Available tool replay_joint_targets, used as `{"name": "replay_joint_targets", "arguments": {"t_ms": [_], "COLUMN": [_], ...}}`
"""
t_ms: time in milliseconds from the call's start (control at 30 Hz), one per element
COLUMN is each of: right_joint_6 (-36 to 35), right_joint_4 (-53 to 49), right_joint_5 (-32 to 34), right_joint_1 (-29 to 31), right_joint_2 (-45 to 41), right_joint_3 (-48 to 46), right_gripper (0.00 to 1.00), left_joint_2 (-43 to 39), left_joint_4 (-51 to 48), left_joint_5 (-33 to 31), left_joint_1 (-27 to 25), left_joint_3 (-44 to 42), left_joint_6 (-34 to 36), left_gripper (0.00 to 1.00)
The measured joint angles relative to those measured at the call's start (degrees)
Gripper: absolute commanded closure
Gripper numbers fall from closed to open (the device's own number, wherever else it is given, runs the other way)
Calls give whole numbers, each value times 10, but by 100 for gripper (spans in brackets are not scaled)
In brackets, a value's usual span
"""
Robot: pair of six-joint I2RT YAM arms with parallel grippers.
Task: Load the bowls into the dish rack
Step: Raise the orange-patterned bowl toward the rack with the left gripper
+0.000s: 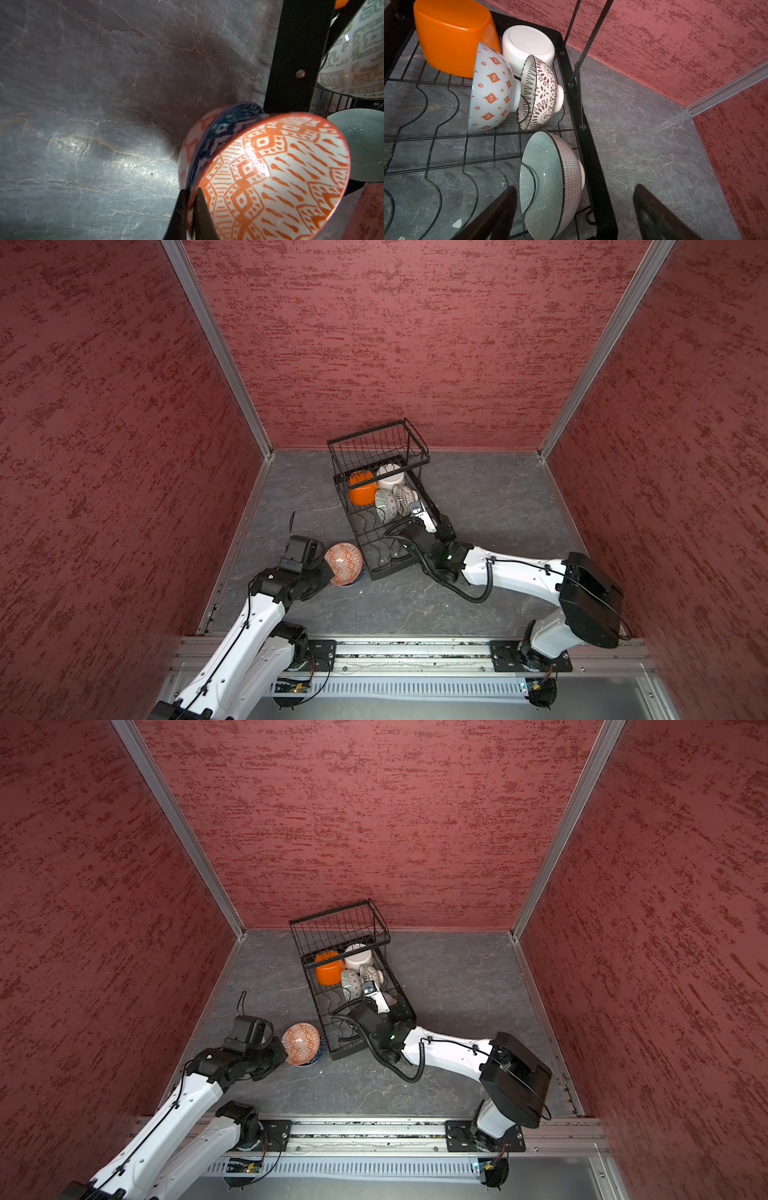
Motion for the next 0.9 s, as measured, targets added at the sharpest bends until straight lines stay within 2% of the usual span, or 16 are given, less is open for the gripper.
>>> {"name": "replay_joint_targets", "arguments": {"t_ms": [533, 733, 900], "right_joint_6": [-5, -6, -3], "right_joint_4": [-1, -18, -48], "right_joint_5": [-16, -63, -118], "right_joint_1": [0, 2, 12], "right_joint_2": [24, 24, 13], "right_joint_3": [22, 48, 92], "right_gripper": [12, 14, 14], "left_joint_2": [-1, 4, 3], "left_joint_4": [-3, -7, -3], "left_joint_5": [32, 33, 34], "left_joint_1": [27, 30, 31], "left_joint_3": [-3, -2, -2], "left_joint_6": [11, 16, 16], "left_gripper": [89, 100, 100]}}
